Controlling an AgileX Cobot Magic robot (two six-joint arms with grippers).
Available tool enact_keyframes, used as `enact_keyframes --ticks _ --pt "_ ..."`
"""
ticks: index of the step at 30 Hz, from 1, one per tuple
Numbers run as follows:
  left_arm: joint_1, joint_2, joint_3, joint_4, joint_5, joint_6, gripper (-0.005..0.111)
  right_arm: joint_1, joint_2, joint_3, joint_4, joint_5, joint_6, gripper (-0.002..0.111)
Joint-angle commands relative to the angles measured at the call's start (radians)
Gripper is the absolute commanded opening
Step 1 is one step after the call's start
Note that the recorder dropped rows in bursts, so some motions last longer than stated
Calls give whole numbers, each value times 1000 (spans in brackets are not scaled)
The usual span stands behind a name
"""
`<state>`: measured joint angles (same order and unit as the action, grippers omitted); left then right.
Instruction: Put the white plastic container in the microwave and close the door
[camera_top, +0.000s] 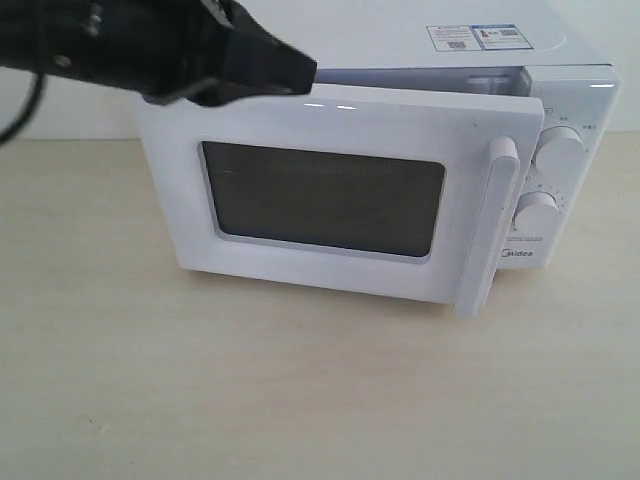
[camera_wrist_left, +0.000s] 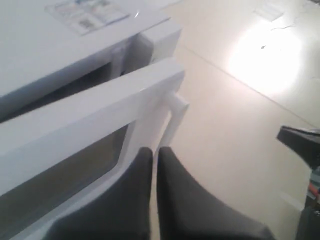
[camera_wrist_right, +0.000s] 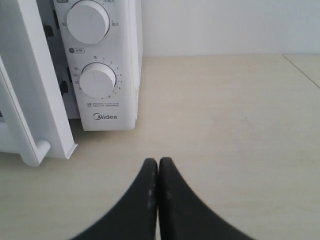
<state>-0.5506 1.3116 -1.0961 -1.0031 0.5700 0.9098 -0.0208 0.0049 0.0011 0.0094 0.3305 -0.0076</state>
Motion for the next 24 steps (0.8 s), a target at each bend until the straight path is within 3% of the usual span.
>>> enact_keyframes --ticks 1,8,14,16,19,22,24 --pt "-6 -176 -2 -3 56 -23 4 -8 -5 -1 -2 -3 0 0" --pt "-6 -406 57 1 85 -23 4 -8 -5 -1 -2 -3 -2 0" --pt "-6 -613 204 69 77 -198 4 -8 -5 -1 -160 -93 -96 0" --pt "-6 -683 248 98 77 -225 4 -8 -5 -1 -202 -200 -92 0" --pt "-6 -788 302 129 75 -229 4 -8 -5 -1 -9 -428 68 0" --pt "-6 -879 329 132 67 -237 4 -8 -5 -1 156 -761 296 0" --pt "-6 -926 339 132 57 -259 4 -8 -5 -1 194 -1022 337 0"
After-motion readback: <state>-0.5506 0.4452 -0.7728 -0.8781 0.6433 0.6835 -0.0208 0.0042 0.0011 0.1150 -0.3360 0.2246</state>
